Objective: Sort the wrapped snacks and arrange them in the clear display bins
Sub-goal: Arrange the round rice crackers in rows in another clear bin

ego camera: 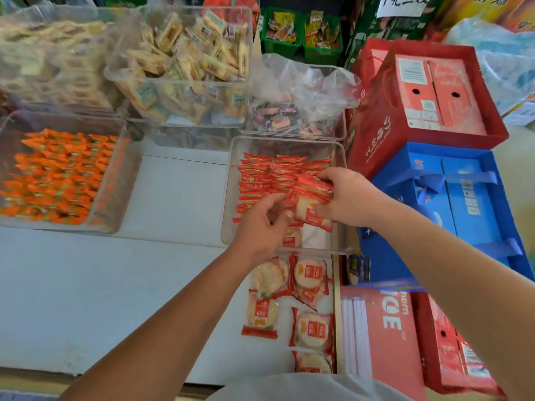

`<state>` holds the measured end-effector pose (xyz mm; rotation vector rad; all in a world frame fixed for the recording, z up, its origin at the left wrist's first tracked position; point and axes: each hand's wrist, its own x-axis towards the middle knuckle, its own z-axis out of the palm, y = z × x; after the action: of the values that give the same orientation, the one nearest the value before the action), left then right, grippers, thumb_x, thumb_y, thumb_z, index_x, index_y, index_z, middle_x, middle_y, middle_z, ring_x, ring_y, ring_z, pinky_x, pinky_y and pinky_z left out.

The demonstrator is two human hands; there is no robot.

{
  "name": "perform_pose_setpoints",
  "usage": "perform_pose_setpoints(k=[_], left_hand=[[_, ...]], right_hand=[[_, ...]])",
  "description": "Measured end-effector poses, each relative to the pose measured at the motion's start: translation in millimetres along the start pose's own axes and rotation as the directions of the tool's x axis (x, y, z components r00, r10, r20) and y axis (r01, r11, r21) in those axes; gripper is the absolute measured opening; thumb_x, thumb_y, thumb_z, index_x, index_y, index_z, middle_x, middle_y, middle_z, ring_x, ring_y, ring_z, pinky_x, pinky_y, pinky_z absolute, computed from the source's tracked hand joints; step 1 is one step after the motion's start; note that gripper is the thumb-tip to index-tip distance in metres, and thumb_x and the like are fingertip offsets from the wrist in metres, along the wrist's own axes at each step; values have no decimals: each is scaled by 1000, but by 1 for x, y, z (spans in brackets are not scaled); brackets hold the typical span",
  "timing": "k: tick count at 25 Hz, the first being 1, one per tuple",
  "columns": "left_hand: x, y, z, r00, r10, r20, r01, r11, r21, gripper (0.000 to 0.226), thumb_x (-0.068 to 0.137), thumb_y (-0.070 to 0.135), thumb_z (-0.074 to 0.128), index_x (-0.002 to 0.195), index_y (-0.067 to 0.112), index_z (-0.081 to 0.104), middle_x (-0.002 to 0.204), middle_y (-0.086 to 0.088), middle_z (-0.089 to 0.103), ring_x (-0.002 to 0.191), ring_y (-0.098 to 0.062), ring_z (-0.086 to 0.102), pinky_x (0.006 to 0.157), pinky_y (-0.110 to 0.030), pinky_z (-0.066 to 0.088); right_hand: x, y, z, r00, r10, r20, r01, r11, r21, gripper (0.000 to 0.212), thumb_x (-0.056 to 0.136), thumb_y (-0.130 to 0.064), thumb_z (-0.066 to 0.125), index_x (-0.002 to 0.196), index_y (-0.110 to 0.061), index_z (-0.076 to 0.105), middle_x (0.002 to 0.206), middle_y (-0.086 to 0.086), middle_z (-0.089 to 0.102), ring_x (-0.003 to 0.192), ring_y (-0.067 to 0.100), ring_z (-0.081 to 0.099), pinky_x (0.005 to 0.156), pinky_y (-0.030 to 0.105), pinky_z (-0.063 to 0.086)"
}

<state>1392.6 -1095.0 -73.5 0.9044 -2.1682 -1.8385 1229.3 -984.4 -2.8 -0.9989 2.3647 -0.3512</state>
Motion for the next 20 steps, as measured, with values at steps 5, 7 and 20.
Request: perform_pose_setpoints(k=[5,7,20], left_hand=[[40,-18,-6,994,-102,-49,104,994,44,40,99,22,67,138,21,59,119,4,67,103,-11,67,81,-13,54],[47,-24,-6,989,-133,-63,136,989,54,39,99,20,66,137,22,59,118,5,66,99,-5,65,75,-8,51],[55,-47,-6,972,-224,-73,230,969,87,32,100,24,65,132,26,62,114,12,66,98,2,63,77,-9,48]], right_hand=[[74,37,17,993,20,115,21,937,-349,43,83,-31,74,122,-23,58,127,3,59,114,26,59,92,42,55],[93,48,27,992,2,127,62,866,-497,42,87,-30,68,127,-23,56,129,3,60,121,27,56,94,42,50],[126,90,91,985,-94,-144,-10,805,-594,70,77,-36,81,137,-17,50,128,6,53,124,29,50,111,44,39]])
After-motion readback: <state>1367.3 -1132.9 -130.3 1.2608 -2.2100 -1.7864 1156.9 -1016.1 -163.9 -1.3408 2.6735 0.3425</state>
